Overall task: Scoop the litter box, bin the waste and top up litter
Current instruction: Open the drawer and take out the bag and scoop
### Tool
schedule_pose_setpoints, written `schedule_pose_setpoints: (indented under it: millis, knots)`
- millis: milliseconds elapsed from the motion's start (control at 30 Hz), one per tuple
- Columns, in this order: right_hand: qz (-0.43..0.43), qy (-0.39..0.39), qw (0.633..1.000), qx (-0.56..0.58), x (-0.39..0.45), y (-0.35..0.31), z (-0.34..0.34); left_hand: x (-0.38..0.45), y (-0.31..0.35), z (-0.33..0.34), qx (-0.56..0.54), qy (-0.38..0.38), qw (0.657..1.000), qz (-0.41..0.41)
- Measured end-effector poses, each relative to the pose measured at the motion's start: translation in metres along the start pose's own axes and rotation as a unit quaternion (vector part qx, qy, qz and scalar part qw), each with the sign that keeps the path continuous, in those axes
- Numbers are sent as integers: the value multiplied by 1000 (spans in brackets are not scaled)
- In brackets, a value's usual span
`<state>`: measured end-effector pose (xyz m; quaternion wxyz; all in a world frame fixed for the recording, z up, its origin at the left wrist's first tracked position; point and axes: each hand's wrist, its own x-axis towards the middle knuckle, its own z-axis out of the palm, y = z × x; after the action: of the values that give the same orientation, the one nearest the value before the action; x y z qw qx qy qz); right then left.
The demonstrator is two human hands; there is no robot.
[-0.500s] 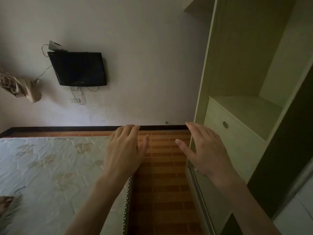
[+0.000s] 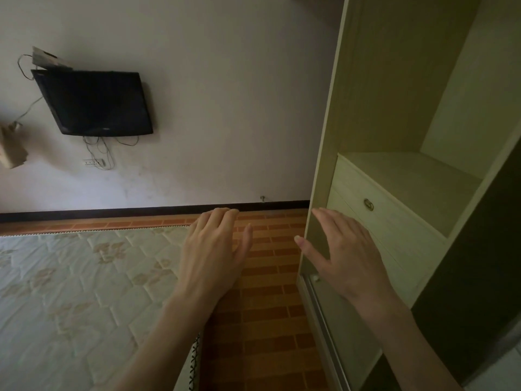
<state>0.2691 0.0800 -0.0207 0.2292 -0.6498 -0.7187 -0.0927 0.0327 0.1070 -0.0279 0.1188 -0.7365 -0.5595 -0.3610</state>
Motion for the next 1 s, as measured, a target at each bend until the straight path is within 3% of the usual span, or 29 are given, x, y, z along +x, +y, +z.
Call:
schedule_pose_setpoints:
  millis: [600, 1000]
  knots:
    - [-18, -14, 999, -22, 193, 106, 90, 161, -6, 161, 37, -13, 999, 26]
    - [14, -23, 999, -42, 298, 131, 163, 254, -61, 276, 31, -63, 996, 48]
